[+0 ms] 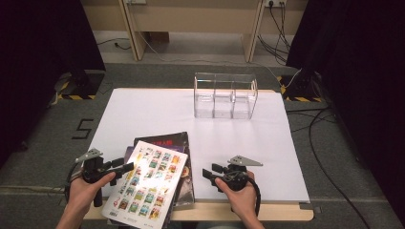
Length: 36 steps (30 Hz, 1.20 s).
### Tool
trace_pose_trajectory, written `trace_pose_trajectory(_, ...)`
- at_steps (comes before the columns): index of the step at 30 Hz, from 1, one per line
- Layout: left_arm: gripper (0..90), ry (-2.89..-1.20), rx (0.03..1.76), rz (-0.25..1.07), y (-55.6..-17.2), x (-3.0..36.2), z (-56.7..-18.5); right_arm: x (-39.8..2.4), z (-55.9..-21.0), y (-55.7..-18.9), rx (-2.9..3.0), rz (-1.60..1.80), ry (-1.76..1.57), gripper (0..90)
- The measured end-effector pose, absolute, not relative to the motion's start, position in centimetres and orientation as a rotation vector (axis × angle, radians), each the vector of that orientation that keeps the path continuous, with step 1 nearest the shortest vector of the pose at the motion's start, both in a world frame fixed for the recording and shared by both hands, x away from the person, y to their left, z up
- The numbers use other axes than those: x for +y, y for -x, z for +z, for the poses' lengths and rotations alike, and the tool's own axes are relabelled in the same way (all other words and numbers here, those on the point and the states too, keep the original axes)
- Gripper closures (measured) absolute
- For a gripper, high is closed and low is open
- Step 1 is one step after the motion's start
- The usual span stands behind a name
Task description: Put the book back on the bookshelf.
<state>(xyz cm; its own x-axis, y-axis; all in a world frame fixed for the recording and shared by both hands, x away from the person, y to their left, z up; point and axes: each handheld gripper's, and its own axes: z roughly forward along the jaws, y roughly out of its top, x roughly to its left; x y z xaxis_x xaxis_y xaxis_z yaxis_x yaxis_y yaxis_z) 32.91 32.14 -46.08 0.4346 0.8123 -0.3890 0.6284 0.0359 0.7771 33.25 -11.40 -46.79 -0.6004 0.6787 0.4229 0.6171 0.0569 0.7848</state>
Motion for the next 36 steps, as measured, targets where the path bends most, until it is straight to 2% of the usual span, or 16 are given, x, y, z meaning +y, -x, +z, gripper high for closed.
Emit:
trace_pose_trajectory(12,39.4,-1.686,1.285,0.196,-33.2,32.2,-46.8,-7.3,-47.0,-33.9,2.389,1.609,-1.303,46.8)
trace_pose_trajectory(36,47.7,-1.674,1.365,0.114,-33.3,32.4,-47.3,-3.2,-48.5,-34.4,2.565,1.596,-1.297,46.3)
